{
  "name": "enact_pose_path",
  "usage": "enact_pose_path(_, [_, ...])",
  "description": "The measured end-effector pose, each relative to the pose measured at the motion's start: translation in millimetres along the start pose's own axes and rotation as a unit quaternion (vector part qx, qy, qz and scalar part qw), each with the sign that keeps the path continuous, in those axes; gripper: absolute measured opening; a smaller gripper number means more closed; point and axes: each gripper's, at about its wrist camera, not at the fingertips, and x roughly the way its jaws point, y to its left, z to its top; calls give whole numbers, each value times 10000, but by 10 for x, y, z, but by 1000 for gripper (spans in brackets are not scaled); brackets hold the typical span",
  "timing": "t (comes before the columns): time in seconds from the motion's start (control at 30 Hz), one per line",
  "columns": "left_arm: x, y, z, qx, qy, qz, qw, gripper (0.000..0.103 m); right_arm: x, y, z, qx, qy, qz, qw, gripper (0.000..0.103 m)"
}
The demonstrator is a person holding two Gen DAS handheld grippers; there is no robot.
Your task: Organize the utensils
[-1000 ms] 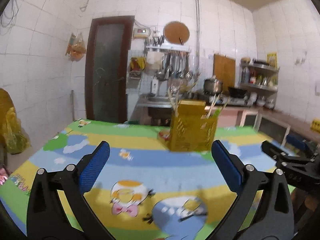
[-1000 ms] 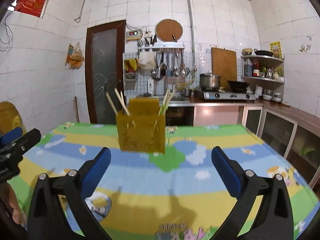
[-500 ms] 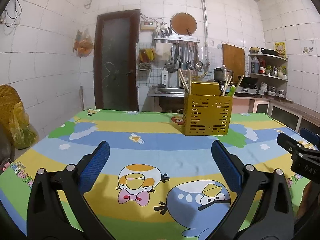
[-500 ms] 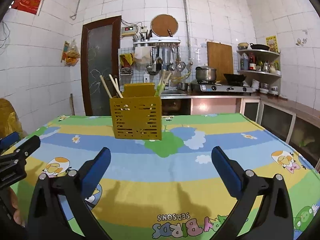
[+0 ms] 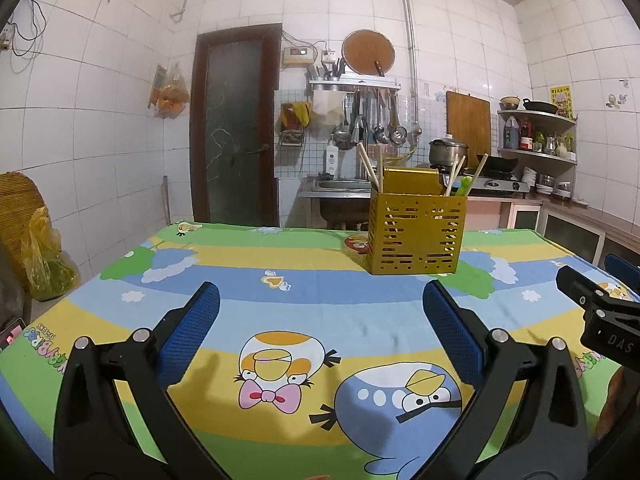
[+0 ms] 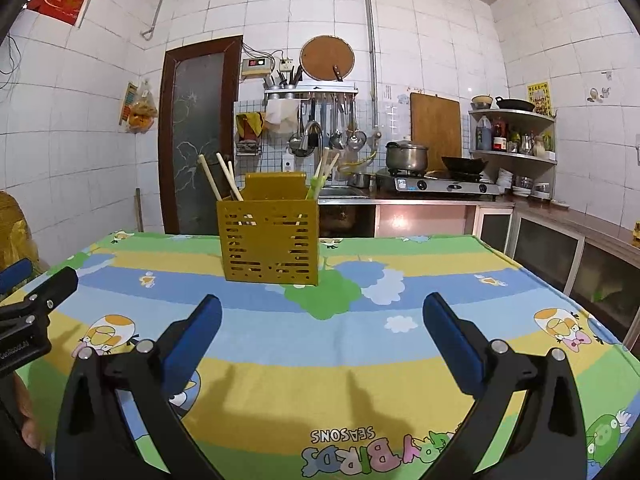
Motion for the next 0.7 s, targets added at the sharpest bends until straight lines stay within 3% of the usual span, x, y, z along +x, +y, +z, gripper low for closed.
enact_pose_path(0.7, [-60,-8,10,7,-100,43,9999,98,-29,33,-4,-45,-11,-56,10000,98])
